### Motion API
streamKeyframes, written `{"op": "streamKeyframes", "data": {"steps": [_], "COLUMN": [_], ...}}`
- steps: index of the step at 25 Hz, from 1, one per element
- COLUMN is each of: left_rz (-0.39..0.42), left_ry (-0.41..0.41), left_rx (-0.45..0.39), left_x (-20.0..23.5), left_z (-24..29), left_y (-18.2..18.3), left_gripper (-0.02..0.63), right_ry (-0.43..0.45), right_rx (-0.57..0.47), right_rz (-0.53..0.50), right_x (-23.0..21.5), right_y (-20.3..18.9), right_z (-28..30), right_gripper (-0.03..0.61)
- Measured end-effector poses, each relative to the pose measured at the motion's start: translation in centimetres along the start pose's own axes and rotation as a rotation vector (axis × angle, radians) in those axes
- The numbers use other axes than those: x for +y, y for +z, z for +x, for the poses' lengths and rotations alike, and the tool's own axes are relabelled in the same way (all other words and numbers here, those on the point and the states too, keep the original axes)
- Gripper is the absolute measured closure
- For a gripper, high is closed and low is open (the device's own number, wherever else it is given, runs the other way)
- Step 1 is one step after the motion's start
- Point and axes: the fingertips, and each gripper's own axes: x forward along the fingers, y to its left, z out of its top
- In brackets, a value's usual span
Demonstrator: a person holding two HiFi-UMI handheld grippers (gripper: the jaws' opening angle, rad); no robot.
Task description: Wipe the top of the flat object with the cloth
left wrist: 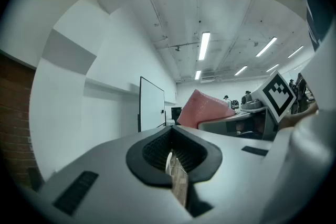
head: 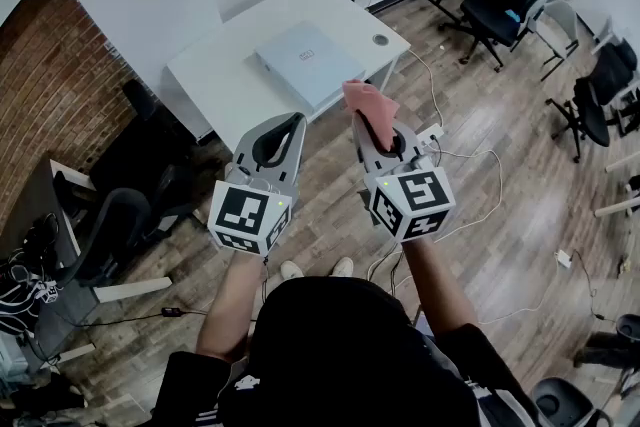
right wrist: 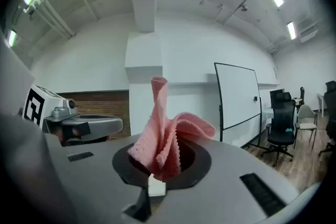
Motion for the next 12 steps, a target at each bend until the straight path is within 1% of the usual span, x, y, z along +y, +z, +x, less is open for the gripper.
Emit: {"op": "streamKeyframes", "data": {"steps": [5, 12], "left_rz": [-0.004, 0.006], "left_ry": [0.008, 0.018], "left_rx": [0.003, 0.004], "left_x": [-0.3, -2.3], "left_z": [0.2, 1.6], "left_y": [-0.1, 0.4], "left_gripper": [0.603, 0.601], "right_ry": [0.007, 0.019], "right_rx": [-0.014, -0.003], "right_rz": [0.012, 0.016], "right_x": [-0.5, -2.7], "right_y": [0.1, -0.2], "right_z": [-0.6, -2.1], "right_gripper": [0.532, 0.532]}}
